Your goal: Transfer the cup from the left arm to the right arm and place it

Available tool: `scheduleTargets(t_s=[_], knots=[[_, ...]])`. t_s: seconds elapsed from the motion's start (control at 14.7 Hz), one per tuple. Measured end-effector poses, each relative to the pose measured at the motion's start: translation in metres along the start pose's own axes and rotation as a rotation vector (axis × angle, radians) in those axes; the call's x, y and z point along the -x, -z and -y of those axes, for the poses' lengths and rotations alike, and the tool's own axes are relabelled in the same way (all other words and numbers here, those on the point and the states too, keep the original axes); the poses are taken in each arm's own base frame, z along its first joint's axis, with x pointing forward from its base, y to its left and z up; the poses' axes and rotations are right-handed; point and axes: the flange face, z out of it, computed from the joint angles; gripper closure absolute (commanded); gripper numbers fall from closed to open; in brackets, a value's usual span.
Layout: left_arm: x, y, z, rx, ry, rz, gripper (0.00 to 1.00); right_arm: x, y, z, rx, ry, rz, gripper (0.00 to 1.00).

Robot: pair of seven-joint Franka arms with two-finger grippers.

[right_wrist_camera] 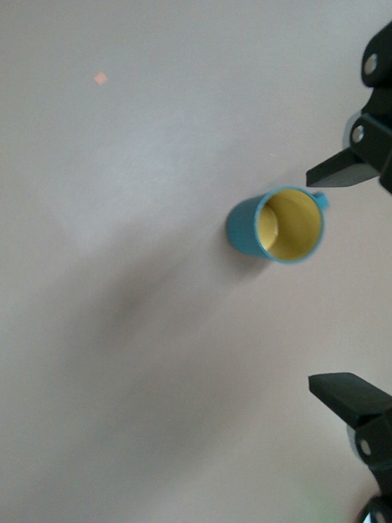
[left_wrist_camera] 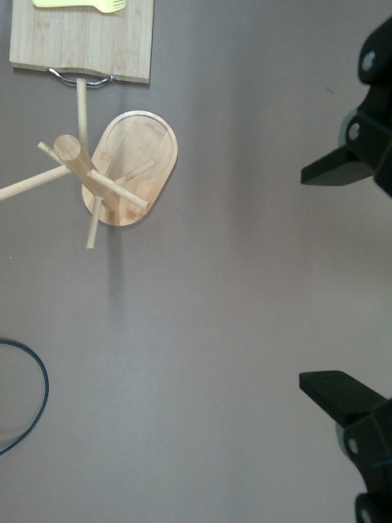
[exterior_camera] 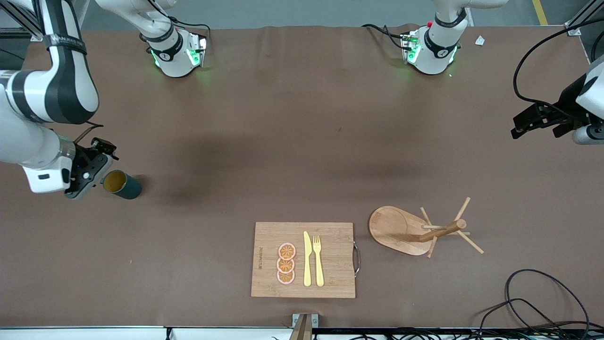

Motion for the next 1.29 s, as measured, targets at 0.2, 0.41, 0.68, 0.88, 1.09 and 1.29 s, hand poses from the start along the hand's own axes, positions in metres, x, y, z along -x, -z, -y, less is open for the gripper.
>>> scheduleTargets(t_s=[0.2,0.41,0.68,0.88,1.09,1.29], knots=[[0.000,0.000,0.000,0.000,0.000,0.000,0.00,0.000,0.027,-0.001,0.005,-0.274,-0.005,0.00],[0.000,0.000,0.000,0.000,0.000,0.000,0.00,0.004,0.048,0.000,-0.004,-0.484,0.008,0.00],[0.000,0.000,0.000,0.000,0.001,0.000,0.00,0.021,0.069,-0.003,-0.012,-0.592,0.017,0.00],[0.000,-0.001,0.000,0.000,0.001,0.001,0.00,0.041,0.089,0.005,-0.024,-0.681,0.028,0.00],[-0.001,-0.002,0.000,-0.001,0.002,0.004,0.00,0.055,0.115,0.017,-0.016,-0.719,0.006,0.00],[-0.001,-0.003,0.003,-0.014,0.002,0.004,0.00,0.069,0.139,0.027,-0.004,-0.768,-0.026,0.00]])
